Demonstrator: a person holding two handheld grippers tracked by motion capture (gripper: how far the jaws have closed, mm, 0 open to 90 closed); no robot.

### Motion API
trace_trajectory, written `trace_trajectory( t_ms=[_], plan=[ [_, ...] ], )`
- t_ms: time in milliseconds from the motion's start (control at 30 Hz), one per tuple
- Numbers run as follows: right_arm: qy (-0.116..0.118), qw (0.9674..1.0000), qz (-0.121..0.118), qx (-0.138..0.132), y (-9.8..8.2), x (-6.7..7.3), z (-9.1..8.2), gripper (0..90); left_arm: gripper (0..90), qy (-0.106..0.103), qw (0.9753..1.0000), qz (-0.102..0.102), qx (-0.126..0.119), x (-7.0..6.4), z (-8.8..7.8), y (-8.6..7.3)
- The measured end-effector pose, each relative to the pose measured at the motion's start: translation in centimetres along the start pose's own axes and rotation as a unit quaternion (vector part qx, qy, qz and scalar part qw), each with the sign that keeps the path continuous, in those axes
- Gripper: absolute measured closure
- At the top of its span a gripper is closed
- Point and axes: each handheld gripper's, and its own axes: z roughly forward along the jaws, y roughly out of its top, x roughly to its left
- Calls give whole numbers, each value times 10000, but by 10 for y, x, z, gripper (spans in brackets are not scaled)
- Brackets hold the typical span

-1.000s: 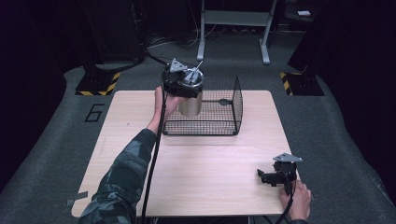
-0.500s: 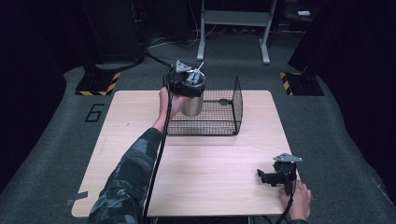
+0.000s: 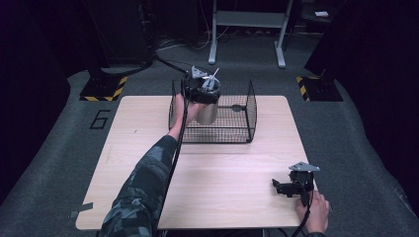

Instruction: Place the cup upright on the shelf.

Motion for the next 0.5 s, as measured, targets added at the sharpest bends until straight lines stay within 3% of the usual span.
trace_trajectory(
  t_ms=[133, 500],
  plan=[
    [-3, 10000, 17, 2, 0, 0, 0, 0, 40, 5, 10000, 68, 72, -1, 5, -1],
    [-1, 10000, 20, 1, 0, 0, 0, 0, 40, 63, 9999, -136, 53, -3, 18, -9]
  ],
)
